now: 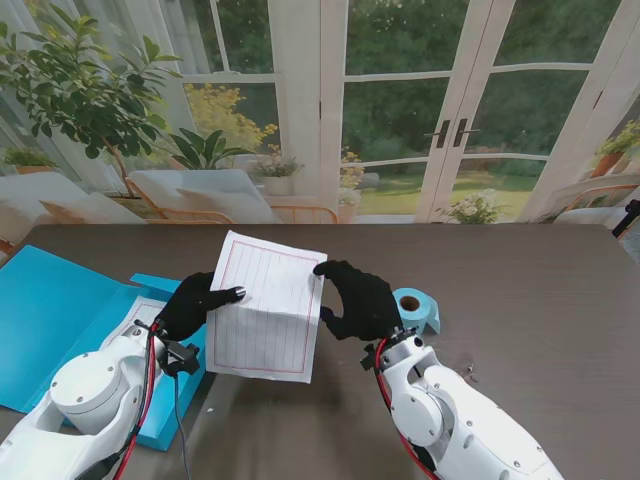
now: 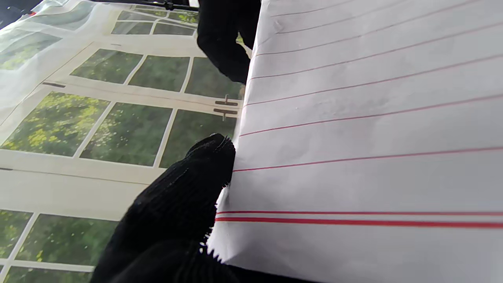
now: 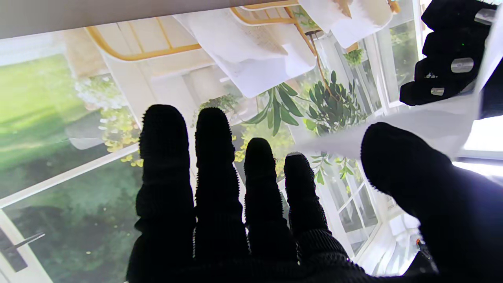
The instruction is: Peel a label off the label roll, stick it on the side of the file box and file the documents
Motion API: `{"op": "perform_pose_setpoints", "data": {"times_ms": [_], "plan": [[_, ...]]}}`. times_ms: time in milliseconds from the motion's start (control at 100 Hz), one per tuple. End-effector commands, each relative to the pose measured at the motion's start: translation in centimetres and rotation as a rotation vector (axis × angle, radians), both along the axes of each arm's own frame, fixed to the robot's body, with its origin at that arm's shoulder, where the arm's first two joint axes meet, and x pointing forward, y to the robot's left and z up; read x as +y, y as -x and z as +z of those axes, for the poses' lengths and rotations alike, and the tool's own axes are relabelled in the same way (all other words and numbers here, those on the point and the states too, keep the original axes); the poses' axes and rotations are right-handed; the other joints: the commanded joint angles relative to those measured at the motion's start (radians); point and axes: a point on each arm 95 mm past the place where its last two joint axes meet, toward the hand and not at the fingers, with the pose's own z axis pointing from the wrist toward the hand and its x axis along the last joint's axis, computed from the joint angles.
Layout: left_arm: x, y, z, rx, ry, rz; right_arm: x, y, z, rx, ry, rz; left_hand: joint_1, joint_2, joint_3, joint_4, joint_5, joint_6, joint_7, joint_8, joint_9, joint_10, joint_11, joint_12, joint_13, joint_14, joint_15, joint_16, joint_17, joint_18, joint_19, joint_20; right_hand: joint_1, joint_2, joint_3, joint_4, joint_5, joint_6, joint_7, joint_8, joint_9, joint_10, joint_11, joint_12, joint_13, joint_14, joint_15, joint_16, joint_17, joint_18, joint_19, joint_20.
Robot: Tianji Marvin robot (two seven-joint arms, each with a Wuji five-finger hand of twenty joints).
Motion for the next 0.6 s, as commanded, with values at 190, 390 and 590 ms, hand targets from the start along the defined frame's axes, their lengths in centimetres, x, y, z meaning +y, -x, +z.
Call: {"op": "perform_pose_setpoints", "data": {"times_ms": [190, 390, 590], "plan": [[0.8, -0.2, 0.7, -0.011, 0.033, 0.024, -0.6, -0.1, 0.3, 0.025, 0.021, -0.003, 0.062, -0.056, 0.048, 0.052, -0.015, 0.019, 0.050, 0.000, 0.036, -0.056, 0.006, 0.026, 0.036, -0.043, -0.006, 0.024, 0.023, 0.009, 0.019, -0.010, -0.071, -0.059, -0.041, -0.008, -0.081, 0.014, -0.013, -0.015, -0.103, 0.020, -0.004, -0.021, -0.083, 0.029, -0.025, -0.030, -0.431, 0.027, -0.048, 0.001], [2.9, -0.3, 1.7, -0.024, 0.011, 0.074, -1.2, -0.6, 0.2, 0.035, 0.026, -0.020, 0.065, -0.051, 0.044, 0.053, -0.023, 0.025, 0.053, 0.004, 0.035, -0.054, 0.007, 0.035, 0.033, -0.045, -0.001, 0.038, 0.022, 0.011, 0.016, -0.012, -0.095, -0.059, -0.055, -0.012, -0.090, 0.017, -0.020, -0.025, -0.117, 0.022, 0.000, -0.025, -0.099, 0.027, -0.026, -0.036, -0.440, 0.026, -0.055, 0.000], [7.3, -0.6, 3.2, 0.011, -0.104, 0.142, -1.6, -0.8, 0.1, 0.050, 0.020, -0.041, 0.066, -0.043, 0.034, 0.055, -0.030, 0.023, 0.055, 0.009, 0.029, -0.052, 0.010, 0.042, 0.027, -0.041, 0.006, 0.049, 0.008, 0.011, 0.015, -0.007, -0.111, -0.001, -0.078, -0.008, -0.084, 0.008, -0.020, -0.033, -0.108, 0.019, 0.001, -0.030, -0.100, 0.027, -0.024, -0.040, -0.442, 0.025, -0.054, 0.003]]}}
